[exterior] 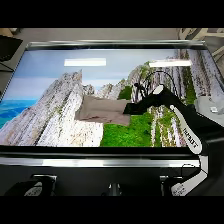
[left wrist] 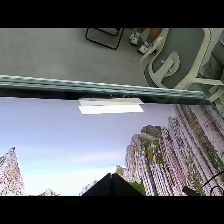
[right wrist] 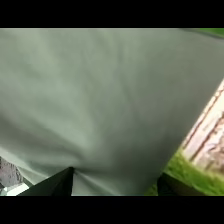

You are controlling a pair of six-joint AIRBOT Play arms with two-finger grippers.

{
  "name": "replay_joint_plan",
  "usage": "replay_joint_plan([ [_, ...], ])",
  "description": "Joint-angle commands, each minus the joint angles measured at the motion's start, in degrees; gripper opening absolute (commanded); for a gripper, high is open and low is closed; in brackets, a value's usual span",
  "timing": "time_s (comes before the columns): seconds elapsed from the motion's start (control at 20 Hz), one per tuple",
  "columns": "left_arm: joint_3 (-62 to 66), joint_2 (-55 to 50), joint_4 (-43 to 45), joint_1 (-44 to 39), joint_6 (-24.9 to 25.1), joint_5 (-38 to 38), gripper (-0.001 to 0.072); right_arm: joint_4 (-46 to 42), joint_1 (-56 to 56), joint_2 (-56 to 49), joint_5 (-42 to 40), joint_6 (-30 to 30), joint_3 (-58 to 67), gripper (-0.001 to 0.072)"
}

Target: Fold the shirts.

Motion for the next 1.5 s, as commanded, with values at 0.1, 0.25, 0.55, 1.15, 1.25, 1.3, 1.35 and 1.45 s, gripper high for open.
replay_joint_plan([
  [0.1,0.0,0.0,0.0,0.0,-0.8,0.0,0.0025,11.0,-0.8,-0.2,-2.8,-8.4,0.0,0.0023],
  [0.25,0.0,0.0,0.0,0.0,-0.7,0.0,0.0025,15.8,-7.0,4.7,2.1,-15.1,3.3,0.0020],
  [0.55,0.0,0.0,0.1,0.0,-0.6,0.0,0.0025,8.4,-28.9,18.4,10.3,-7.9,12.3,0.0021],
  [1.15,0.0,0.0,0.0,0.0,-0.6,-0.1,0.0025,5.6,-66.7,24.6,23.3,-1.9,21.2,0.0021],
  [1.25,0.0,0.0,0.0,0.0,-0.6,-0.1,0.0025,5.6,-69.7,25.3,24.1,-1.9,21.2,0.0021],
  [1.3,0.0,0.0,0.0,0.0,-0.6,-0.1,0.0026,5.2,-70.9,25.6,25.0,-1.9,21.2,0.0021],
  [1.35,0.0,0.0,0.0,0.0,-0.6,-0.1,0.0025,4.4,-71.9,25.8,26.2,-1.9,21.2,0.0021],
  [1.45,0.0,0.0,0.0,0.0,-0.6,-0.1,0.0026,0.9,-72.9,25.9,28.8,-1.9,21.2,0.0021],
])
